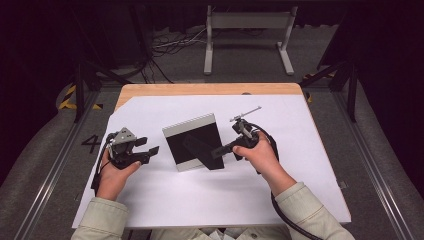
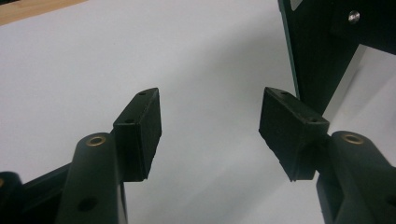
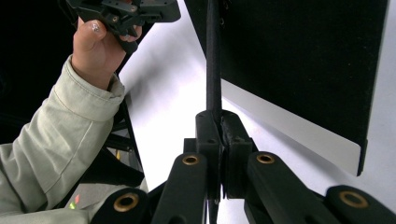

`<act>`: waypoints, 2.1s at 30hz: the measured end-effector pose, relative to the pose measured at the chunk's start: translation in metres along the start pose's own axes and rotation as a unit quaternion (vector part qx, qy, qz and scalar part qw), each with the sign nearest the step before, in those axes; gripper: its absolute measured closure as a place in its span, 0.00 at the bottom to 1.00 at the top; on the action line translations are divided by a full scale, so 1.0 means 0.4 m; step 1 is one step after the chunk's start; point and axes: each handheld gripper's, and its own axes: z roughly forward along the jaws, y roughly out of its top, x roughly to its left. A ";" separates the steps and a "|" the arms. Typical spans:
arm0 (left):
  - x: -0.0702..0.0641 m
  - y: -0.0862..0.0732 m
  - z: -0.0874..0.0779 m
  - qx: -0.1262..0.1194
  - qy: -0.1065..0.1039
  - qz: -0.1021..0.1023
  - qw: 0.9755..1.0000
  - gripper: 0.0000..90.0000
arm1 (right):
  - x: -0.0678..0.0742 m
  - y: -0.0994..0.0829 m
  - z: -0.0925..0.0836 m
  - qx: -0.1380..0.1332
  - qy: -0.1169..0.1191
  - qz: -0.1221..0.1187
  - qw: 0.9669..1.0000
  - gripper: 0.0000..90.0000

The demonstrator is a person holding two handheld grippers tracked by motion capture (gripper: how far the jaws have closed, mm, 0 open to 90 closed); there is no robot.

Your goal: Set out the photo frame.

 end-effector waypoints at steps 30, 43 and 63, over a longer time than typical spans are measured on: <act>-0.004 0.004 0.010 0.001 -0.003 0.003 1.000 0.43 | -0.049 -0.040 -0.063 -0.127 -0.123 -0.080 0.981 0.98; -0.008 0.008 0.013 0.001 -0.004 0.006 1.000 0.43 | -0.062 -0.080 -0.057 -0.091 -0.127 -0.090 0.984 0.98; -0.014 0.016 0.025 -0.002 -0.008 0.013 1.000 0.42 | -0.072 -0.126 -0.048 -0.068 -0.121 -0.090 0.986 0.98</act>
